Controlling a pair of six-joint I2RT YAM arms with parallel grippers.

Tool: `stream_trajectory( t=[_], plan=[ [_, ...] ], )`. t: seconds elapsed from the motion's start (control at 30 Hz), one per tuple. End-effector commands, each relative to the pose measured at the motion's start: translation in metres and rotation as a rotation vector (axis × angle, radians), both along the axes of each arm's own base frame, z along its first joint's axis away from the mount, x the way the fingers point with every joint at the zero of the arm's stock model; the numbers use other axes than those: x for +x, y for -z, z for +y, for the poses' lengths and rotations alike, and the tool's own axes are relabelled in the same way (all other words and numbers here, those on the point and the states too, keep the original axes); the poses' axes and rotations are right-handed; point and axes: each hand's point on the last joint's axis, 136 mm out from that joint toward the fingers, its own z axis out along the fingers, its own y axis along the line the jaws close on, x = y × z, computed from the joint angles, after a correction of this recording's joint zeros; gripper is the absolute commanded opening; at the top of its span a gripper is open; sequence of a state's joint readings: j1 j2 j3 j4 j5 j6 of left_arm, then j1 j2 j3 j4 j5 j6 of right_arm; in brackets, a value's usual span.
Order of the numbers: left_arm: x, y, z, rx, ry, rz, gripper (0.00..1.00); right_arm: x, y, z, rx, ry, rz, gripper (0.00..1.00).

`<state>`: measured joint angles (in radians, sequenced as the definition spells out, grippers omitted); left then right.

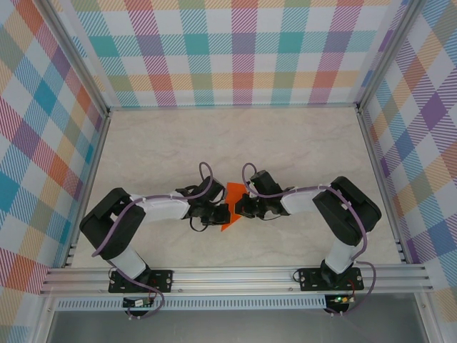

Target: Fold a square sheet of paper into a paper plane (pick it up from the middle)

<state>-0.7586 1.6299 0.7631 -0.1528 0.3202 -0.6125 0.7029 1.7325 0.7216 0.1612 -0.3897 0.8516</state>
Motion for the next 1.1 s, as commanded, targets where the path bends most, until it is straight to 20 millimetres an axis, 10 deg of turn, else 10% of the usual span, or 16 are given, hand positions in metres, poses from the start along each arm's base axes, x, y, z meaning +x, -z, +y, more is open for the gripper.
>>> stream_trajectory(
  t=[0.0,0.17,0.43,1.07],
  plan=[
    [-0.009,0.023,0.018,0.078,-0.007,0.028,0.07,0.004,-0.016,0.0,-0.019,0.01,-0.022,0.03],
    [-0.016,0.032,0.025,0.088,-0.021,0.045,0.05,0.006,-0.042,0.004,0.037,0.014,-0.071,0.02],
    [-0.015,0.031,0.025,0.092,-0.025,0.04,0.05,-0.01,-0.009,0.001,0.02,0.038,-0.008,0.02],
    [-0.043,0.04,0.056,0.145,-0.021,0.066,0.04,0.023,0.008,-0.073,-0.132,0.183,-0.063,0.04]
  ],
)
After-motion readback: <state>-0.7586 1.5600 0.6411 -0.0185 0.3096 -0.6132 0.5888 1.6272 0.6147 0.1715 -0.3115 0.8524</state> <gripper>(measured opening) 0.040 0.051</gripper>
